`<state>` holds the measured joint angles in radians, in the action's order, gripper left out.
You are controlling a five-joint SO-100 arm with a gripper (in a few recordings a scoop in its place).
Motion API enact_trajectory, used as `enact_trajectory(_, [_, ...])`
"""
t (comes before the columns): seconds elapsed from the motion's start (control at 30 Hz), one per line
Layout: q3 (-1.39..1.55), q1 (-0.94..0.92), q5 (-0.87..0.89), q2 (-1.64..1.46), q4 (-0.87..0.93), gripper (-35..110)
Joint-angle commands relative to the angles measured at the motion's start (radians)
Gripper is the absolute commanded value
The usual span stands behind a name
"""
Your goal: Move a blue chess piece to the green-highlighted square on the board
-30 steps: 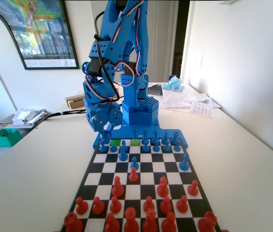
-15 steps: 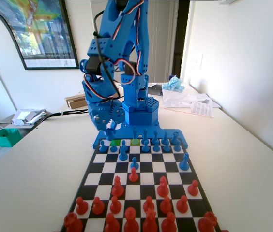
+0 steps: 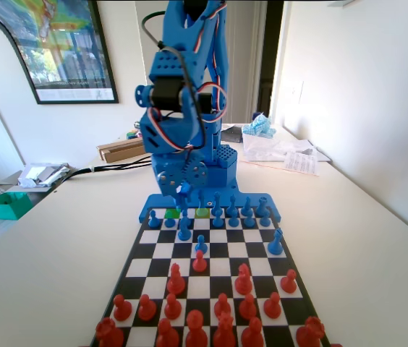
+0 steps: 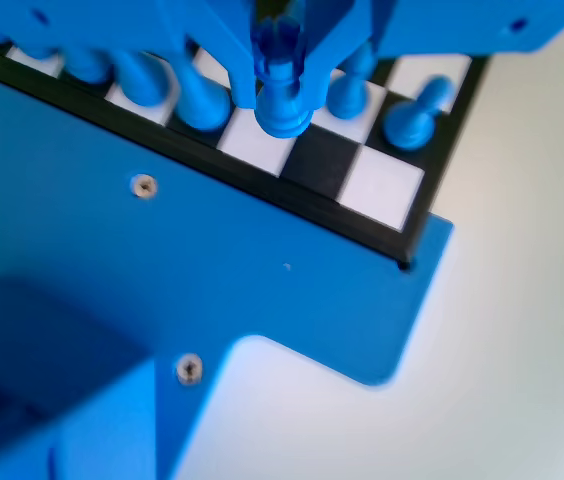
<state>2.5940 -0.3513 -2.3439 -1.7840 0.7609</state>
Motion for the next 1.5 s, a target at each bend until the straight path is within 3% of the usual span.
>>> enact_trajectory(0.0, [0.025,0.04,0.061,-0.049,-0.014,1])
enact_trajectory(1.2, [0.132,0.017,-0.035,-0.048,-0.156,2])
enact_trajectory(1.47, [0.124,-0.002,-0.052,-0.048,-0.164,11])
